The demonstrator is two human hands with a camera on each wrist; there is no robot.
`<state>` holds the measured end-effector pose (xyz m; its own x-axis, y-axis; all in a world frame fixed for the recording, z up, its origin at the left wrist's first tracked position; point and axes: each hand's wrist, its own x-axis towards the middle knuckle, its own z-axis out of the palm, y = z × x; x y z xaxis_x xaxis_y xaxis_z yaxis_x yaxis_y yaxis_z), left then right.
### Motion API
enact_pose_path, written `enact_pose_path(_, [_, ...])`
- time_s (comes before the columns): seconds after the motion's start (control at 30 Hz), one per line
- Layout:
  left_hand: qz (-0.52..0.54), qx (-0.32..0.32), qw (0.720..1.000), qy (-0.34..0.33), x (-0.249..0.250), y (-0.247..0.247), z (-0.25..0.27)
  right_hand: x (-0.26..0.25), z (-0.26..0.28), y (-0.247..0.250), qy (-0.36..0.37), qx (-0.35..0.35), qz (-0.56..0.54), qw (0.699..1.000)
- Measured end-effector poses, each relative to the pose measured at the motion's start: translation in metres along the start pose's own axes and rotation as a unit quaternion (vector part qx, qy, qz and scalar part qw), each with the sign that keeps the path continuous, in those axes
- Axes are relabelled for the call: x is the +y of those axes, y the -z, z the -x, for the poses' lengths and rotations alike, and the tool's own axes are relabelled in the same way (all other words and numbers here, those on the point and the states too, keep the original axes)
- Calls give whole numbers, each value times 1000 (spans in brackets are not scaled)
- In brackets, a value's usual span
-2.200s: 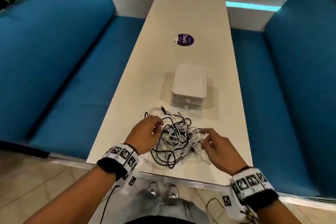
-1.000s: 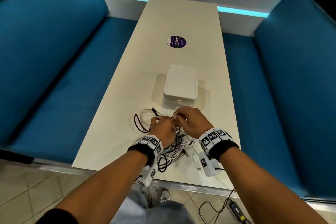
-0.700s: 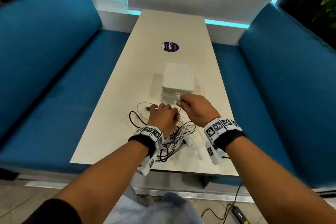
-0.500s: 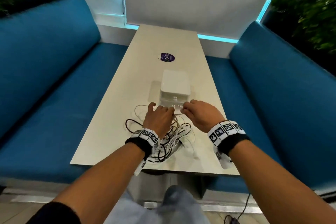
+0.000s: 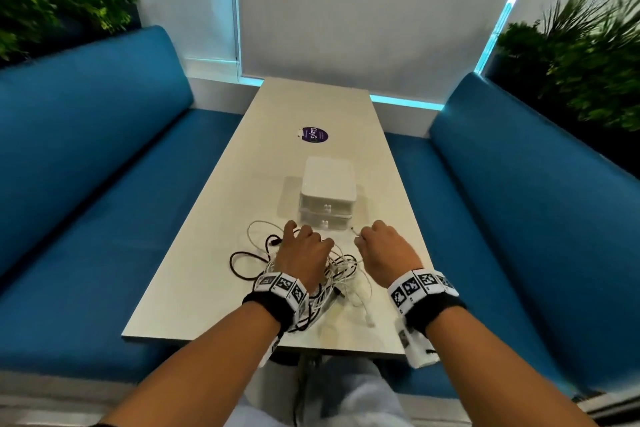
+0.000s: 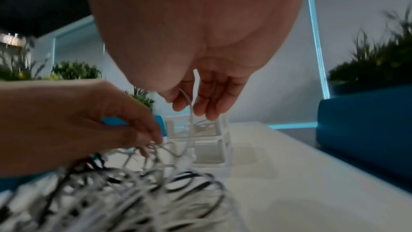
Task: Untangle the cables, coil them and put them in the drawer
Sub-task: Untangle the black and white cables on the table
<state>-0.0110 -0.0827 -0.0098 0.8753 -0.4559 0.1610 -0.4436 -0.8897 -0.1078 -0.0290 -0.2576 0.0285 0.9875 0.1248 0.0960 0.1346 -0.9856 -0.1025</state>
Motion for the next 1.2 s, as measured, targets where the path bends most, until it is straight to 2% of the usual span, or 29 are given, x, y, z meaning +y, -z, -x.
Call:
enact_pose_path(0.13, [29, 23, 999, -2, 3, -1, -9, -29, -9, -4, 30, -4, -191, 981])
enact_pose_path(0.23, [77, 27, 996, 21, -2, -6, -9, -38, -13, -7, 11, -14, -260, 965])
enact_pose_path(0.33, [87, 32, 995, 22, -5, -13, -5, -37, -15, -9, 27, -31, -220, 975])
enact_pose_path(0.5, [47, 44, 998, 11, -10, -14, -1, -19, -14, -5, 27, -48, -50, 997])
enact_pose_path(0.6, [41, 35, 999, 3, -9, -12, -2, -4, -15, -4, 6, -44, 1, 999])
enact_pose_path(0.77, [62, 0, 998, 24, -5, -8, -4, 6, -16, -7, -18, -43, 58, 997])
enact_pose_path(0.9, [64, -17, 997, 30, -6, -1, -10, -2, -12, -9, 13, -35, 40, 998])
enact_pose_path(1.0, [88, -12, 995, 36, -1, 0, -17, -16, -9, -12, 43, -46, -32, 997])
enact_pose_path(1.2, [173, 43, 981, 77, 8, -10, -11, -15, -13, -16, 13, -91, -131, 987])
